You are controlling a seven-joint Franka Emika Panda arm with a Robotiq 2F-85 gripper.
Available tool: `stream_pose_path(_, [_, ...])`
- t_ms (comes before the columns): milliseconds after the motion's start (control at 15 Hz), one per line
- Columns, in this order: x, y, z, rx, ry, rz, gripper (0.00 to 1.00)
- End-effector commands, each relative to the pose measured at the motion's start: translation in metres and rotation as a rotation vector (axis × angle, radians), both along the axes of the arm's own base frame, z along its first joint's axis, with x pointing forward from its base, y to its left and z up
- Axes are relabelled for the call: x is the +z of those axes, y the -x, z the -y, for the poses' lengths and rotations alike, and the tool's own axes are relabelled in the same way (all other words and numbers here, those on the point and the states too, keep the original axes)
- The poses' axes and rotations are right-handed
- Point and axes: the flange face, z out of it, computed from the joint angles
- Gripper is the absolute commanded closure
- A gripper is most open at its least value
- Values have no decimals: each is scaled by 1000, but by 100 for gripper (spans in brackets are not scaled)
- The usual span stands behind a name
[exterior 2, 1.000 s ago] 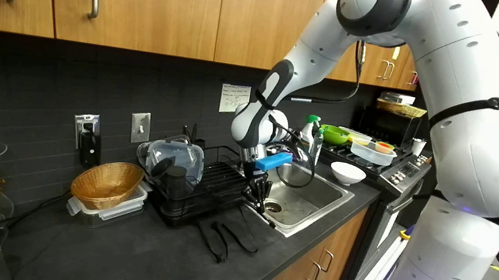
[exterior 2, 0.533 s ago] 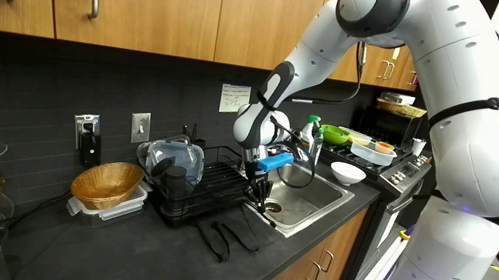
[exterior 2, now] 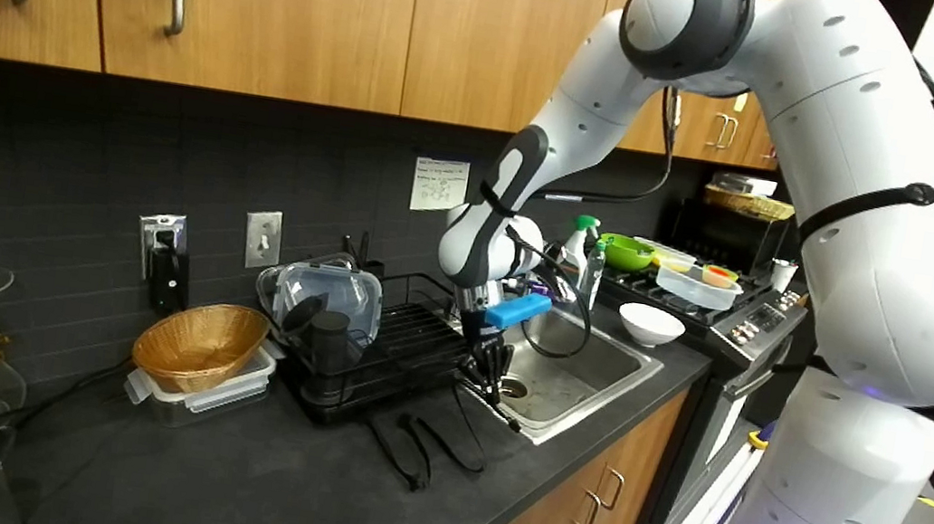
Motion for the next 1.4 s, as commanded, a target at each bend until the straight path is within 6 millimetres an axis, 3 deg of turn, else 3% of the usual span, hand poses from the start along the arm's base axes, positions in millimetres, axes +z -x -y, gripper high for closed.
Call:
stream_pose_path(0, [-4, -4, 10, 34, 26, 2, 99])
stream_pose_path(533, [-2, -10, 45, 96, 116, -12, 99])
stream_pose_path(600, [-2, -11, 47, 97, 128, -11, 73])
stream_pose_path(667, [-2, -13, 47, 104, 141, -16, 72])
stream_pose_path(800, [-2, -15, 48, 122, 158, -18, 62])
stream_pose_path(1200, [-7, -22, 26, 199, 195, -53, 20])
stream_pose_path(1267, [-7, -18, 35, 176, 162, -33, 39])
stream_pose_path(1333, [-8, -19, 30, 185, 164, -39, 31])
